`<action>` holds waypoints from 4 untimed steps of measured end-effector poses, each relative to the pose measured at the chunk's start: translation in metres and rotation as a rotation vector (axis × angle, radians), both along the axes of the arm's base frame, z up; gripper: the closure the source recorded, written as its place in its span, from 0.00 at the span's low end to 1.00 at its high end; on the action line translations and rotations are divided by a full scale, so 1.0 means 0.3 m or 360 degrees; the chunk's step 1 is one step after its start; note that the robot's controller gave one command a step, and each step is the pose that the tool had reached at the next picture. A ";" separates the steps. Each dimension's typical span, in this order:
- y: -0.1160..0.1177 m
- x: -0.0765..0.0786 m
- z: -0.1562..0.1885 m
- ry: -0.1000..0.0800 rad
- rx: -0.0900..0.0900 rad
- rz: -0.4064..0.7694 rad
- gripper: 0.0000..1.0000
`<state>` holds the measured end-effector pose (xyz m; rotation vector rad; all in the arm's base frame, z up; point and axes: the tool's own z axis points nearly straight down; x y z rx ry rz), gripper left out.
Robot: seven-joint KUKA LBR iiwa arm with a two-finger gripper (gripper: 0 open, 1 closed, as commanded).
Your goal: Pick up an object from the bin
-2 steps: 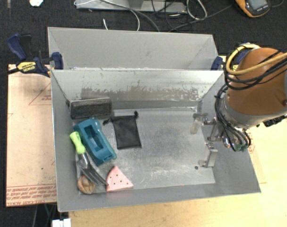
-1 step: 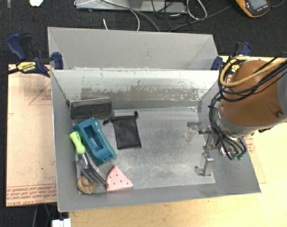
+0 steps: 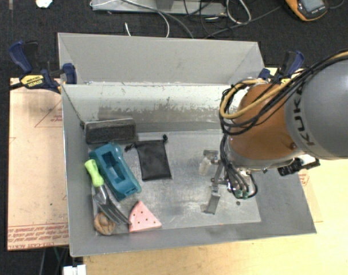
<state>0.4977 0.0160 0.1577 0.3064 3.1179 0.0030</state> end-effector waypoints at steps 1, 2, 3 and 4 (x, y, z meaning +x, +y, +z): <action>0.109 -0.018 -0.078 0.0012 0.0001 0.0022 0.00; -0.092 0.157 -0.027 0.0005 0.0002 -0.0089 0.00; -0.150 0.231 -0.052 0.0008 -0.0003 0.0022 0.00; 0.130 0.109 -0.277 -0.0002 -0.0001 0.0030 0.00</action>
Offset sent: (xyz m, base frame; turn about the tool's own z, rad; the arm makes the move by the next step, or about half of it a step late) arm 0.0569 -0.0405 -0.0045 0.0700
